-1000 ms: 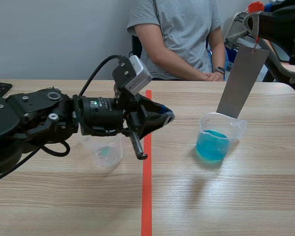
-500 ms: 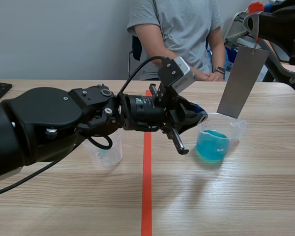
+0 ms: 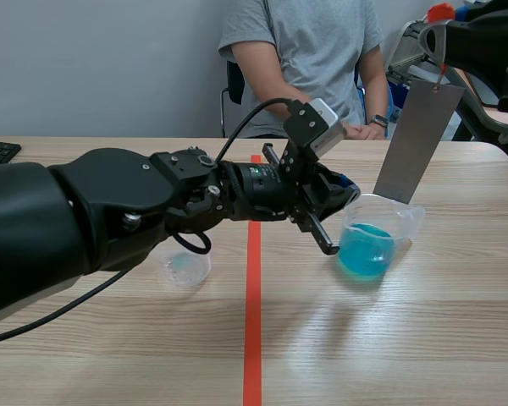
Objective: Do the redox reaction experiment.
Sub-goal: 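Point at the plate with the left hand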
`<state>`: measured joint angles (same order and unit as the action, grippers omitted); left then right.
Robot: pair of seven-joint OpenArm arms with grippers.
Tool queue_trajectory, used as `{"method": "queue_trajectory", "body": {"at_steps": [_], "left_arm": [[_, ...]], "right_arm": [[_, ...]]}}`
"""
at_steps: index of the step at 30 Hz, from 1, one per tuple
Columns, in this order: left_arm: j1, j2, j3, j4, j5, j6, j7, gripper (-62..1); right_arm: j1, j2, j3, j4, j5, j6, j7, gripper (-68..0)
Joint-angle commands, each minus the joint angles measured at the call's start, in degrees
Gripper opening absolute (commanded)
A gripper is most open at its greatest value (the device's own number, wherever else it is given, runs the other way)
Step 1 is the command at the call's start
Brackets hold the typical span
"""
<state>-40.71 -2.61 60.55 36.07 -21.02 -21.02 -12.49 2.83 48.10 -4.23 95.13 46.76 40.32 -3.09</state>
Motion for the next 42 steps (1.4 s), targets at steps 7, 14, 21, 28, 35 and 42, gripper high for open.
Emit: {"method": "queue_trajectory", "body": {"at_steps": [7, 14, 21, 28, 35, 42], "left_arm": [[-1.38, 2.64, -0.66, 0.31, -0.39, 0.83, -1.05, -56.0], [-1.38, 2.73, -0.66, 0.31, -0.39, 3.65, -0.96, -56.0], [-1.36, 2.73, -0.66, 0.31, -0.39, 3.72, -0.98, -56.0], [-1.36, 2.73, -0.66, 0.31, -0.39, 3.3, -0.81, -56.0], [-1.36, 2.71, -0.66, 0.31, -0.39, 3.3, -0.7, -56.0], [-1.36, 2.71, -0.66, 0.31, -0.39, 2.49, -0.72, -56.0]], "right_arm": [[1.16, 0.76, 0.13, 0.52, 0.83, -0.13, 0.83, -66.0], [1.16, 0.76, 0.13, 0.52, 0.83, -0.13, 0.83, -66.0], [1.16, 0.76, 0.13, 0.52, 0.83, -0.13, 0.83, -66.0], [1.16, 0.76, 0.13, 0.52, 0.83, -0.13, 0.83, -66.0], [1.16, 0.76, 0.13, 0.52, 0.83, -0.13, 0.83, -66.0], [1.16, 0.76, 0.13, 0.52, 0.83, -0.13, 0.83, -66.0]]}}
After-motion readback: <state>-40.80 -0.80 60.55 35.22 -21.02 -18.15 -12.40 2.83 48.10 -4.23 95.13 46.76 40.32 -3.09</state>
